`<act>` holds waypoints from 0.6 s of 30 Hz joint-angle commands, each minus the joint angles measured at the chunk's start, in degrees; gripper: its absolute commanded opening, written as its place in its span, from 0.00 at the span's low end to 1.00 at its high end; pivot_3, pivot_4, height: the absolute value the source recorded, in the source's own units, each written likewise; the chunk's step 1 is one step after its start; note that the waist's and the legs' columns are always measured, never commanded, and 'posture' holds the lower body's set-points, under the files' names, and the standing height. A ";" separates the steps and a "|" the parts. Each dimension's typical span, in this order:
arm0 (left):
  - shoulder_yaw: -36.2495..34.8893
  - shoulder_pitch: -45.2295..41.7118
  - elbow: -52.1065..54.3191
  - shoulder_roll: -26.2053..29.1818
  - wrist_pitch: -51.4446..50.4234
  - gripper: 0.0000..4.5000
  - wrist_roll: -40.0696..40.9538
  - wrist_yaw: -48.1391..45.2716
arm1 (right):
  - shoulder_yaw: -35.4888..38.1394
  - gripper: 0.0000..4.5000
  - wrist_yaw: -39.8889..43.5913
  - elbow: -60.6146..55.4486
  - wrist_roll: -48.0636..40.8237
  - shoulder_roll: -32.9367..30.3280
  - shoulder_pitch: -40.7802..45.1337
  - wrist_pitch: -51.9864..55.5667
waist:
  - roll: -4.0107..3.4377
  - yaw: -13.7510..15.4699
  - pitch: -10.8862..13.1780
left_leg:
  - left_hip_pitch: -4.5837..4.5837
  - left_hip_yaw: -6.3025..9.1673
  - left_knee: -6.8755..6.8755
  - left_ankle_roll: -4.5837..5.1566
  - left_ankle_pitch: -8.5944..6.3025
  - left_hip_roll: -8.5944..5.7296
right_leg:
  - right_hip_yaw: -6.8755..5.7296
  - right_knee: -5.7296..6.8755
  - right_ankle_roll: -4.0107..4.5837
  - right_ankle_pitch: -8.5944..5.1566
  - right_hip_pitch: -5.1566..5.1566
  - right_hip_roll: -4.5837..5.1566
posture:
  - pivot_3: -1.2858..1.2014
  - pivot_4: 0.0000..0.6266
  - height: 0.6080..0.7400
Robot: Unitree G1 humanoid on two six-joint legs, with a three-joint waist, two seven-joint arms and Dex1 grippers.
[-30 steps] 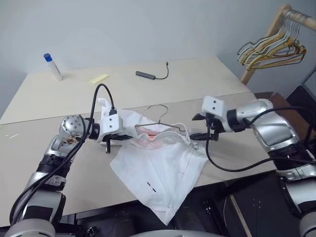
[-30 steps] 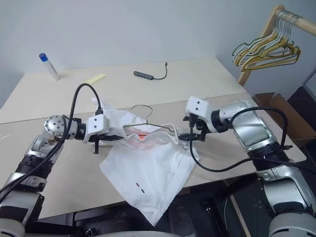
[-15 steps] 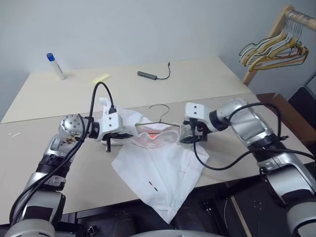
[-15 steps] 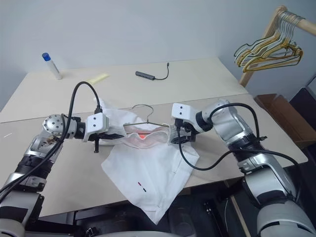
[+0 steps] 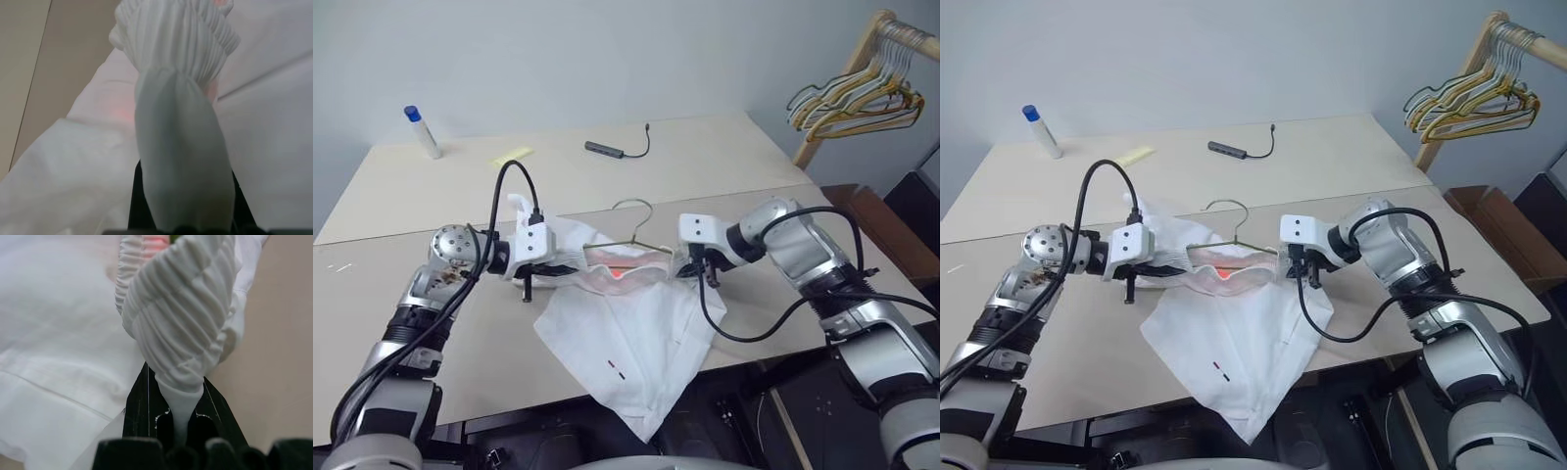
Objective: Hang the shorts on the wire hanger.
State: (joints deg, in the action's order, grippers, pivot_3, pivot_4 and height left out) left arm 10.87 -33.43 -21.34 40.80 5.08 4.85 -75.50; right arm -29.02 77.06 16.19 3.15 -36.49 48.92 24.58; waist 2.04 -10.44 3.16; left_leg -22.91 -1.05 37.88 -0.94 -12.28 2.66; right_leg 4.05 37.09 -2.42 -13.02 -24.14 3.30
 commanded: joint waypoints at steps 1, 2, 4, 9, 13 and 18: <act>-3.37 -2.55 1.69 0.16 -0.41 0.13 3.84 -0.80 | 4.39 0.00 1.68 -3.93 -3.43 -1.54 -0.77 3.77 | 0.00 0.04 0.00 | 0.00 0.00 0.00 0.00 0.00 0.00 | 0.00 0.00 0.00 0.00 0.00 0.00 | 0.47 0.00 1.00; -4.21 -2.89 1.39 -0.09 -1.44 0.17 4.70 -0.44 | 5.26 0.00 2.05 -5.10 -4.34 -2.01 -1.35 5.32 | 0.00 0.15 0.00 | -0.01 0.00 0.00 0.00 0.00 0.00 | 0.00 0.00 0.00 0.00 0.00 0.00 | 0.47 0.00 1.00; -6.43 -3.97 0.64 -0.30 -4.25 0.31 7.22 0.16 | 7.60 0.00 1.77 -8.10 -6.56 -3.26 -3.11 9.42 | 0.00 0.27 0.00 | -0.02 0.03 0.01 0.00 0.00 0.00 | -0.04 0.00 0.00 0.00 0.00 0.00 | 0.47 0.00 1.00; -14.64 -7.51 1.09 -1.28 -14.32 0.67 15.77 4.34 | 14.31 0.00 -1.67 -14.88 -11.49 -7.47 -10.20 21.23 | 0.00 0.27 0.00 | -0.02 0.05 0.02 0.00 0.00 0.00 | -0.05 0.00 -0.20 -0.12 0.01 0.01 | 0.47 0.00 1.00; -20.50 -10.30 5.06 -3.79 -19.37 0.95 19.54 13.93 | 23.81 0.00 -6.97 -21.83 -17.57 -9.06 -17.05 33.71 | 0.01 0.32 0.00 | 0.00 0.07 0.02 0.00 0.00 0.00 | -0.06 0.00 -0.32 -0.19 0.04 0.02 | 0.46 0.00 1.00; -24.68 -9.80 16.64 -7.66 -30.24 0.99 28.14 22.08 | 37.14 0.00 -16.79 -27.77 -21.03 -7.94 -22.86 49.47 | 0.01 0.20 -0.01 | 0.01 0.08 0.03 0.00 0.00 -0.01 | -0.03 0.00 -0.33 -0.18 0.06 0.02 | 0.45 0.01 1.00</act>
State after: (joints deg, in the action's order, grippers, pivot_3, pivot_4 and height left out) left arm -11.06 -42.86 -12.99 34.55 -19.10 26.85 -57.78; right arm -1.53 66.11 -7.24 -15.61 -44.66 27.19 64.77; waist 2.06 -10.25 3.15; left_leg -22.90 -0.96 37.90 -0.94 -12.28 2.65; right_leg 4.02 37.10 -2.74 -13.20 -24.08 3.32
